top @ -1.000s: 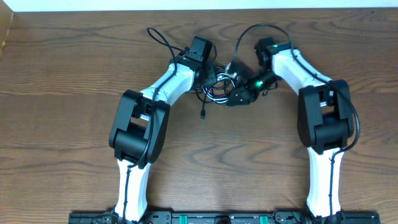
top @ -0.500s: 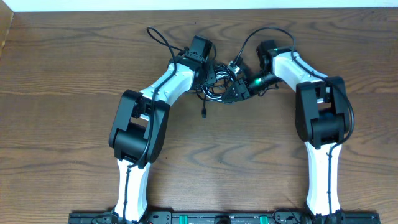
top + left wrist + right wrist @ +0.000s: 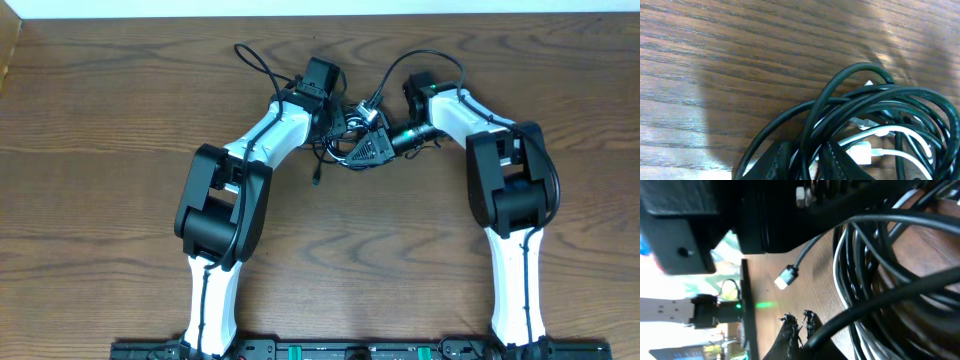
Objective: Untangle cables
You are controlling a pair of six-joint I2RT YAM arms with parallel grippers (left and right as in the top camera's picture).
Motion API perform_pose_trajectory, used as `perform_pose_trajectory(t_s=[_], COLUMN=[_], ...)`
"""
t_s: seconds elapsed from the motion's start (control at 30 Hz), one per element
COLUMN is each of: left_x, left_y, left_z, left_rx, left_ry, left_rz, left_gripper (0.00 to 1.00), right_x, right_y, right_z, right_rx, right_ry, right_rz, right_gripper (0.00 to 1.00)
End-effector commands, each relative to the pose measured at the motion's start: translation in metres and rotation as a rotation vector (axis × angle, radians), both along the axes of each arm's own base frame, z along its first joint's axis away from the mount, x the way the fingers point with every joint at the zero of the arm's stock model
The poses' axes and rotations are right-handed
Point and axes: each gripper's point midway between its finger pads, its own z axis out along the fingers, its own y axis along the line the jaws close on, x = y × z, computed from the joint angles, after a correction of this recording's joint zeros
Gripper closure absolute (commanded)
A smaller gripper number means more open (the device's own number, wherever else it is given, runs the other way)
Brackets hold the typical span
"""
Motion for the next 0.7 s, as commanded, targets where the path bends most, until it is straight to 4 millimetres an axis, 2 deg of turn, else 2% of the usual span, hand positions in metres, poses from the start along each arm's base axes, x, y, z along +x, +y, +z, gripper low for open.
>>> perform_pose_trajectory(t_s=[0.0, 0.17, 0.27, 0.37, 0.6, 0.67], left_x=[-0.014, -0.014, -0.014, -0.014, -0.013, -0.013], left_y=[0.015, 0.015, 0.015, 0.015, 0.014, 0.014], left_z=[-0.030, -0.030, -0.030, -0.030, -0.030, -0.030], left_rx=[0.057, 0.057, 0.057, 0.057, 0.056, 0.056], left_ry=[0.074, 0.074, 0.074, 0.074, 0.071, 0.070], left_rz=[0.021, 0.021, 0.021, 0.021, 0.021, 0.021], left_gripper=[0.73, 0.73, 0.73, 0.73, 0.73, 0.73], right_x=[0.001, 0.010, 0.012, 0.013, 0.006, 0.001], right_y=[-0.003, -0.012, -0.018, -0.022, -0.026, -0.027], right_z=[0.015, 0.055, 0.061, 0.075, 0.132, 0.159], right_rx=[0.119, 0.341, 0.339, 0.350, 0.298, 0.304], right_ry=[0.076, 0.113, 0.126, 0.078, -0.101, -0.170], right_rz=[-0.038, -0.096, -0.114, -0.115, -0.080, -0.071], right_gripper=[0.99, 0.99, 0.99, 0.99, 0.99, 0.99])
